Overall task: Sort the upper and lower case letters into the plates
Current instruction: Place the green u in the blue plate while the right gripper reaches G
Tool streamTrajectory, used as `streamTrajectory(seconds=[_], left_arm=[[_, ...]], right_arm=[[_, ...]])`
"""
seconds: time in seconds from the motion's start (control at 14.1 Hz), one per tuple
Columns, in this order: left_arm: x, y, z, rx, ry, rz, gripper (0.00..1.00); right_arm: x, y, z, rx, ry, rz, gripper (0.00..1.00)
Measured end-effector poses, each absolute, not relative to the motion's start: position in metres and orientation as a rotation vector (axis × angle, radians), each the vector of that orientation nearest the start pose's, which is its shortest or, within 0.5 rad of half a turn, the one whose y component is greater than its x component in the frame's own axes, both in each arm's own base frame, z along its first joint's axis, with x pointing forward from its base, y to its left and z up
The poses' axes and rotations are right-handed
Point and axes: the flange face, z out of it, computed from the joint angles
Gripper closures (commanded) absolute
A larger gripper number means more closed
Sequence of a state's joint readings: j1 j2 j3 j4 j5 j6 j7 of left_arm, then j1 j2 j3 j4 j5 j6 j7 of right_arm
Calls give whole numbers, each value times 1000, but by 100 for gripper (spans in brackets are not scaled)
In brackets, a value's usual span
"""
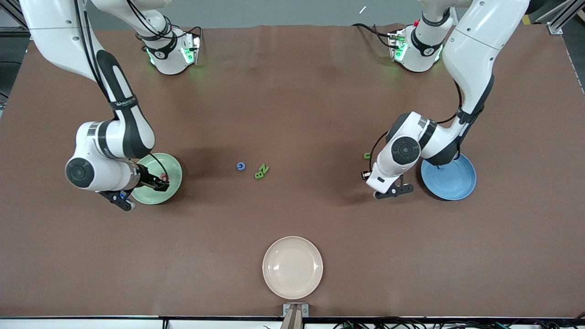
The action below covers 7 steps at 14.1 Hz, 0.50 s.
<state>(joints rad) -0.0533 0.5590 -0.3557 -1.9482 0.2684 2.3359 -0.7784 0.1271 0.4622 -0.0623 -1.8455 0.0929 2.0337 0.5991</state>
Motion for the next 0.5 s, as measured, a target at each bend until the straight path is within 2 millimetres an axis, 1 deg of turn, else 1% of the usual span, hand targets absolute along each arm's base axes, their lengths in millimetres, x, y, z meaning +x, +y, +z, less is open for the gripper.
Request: streamTrajectory(seconds=[0.07, 0.14, 0.21, 0.28, 0.35, 0.5], left_arm=[[563, -220, 208, -3044, -307, 162, 76], [568, -206, 222, -3034, -283, 160, 76], [572, -189, 235, -3028, -257, 155, 76], [574, -170, 245, -3024, -229, 154, 76], [573, -151, 250, -3021, -197, 161, 76], [567, -112, 249, -3021, -139, 195, 76]], right_arm=[[614, 57, 265, -3006, 943, 424, 0], [615, 75, 269, -2990, 987, 409, 0], [614, 100, 270, -2976, 1041, 382, 0], [612, 131, 267, -2962, 1102, 346, 0], [607, 164, 261, -2944, 1168, 308, 0], [592, 228, 236, -2897, 1300, 235, 0]])
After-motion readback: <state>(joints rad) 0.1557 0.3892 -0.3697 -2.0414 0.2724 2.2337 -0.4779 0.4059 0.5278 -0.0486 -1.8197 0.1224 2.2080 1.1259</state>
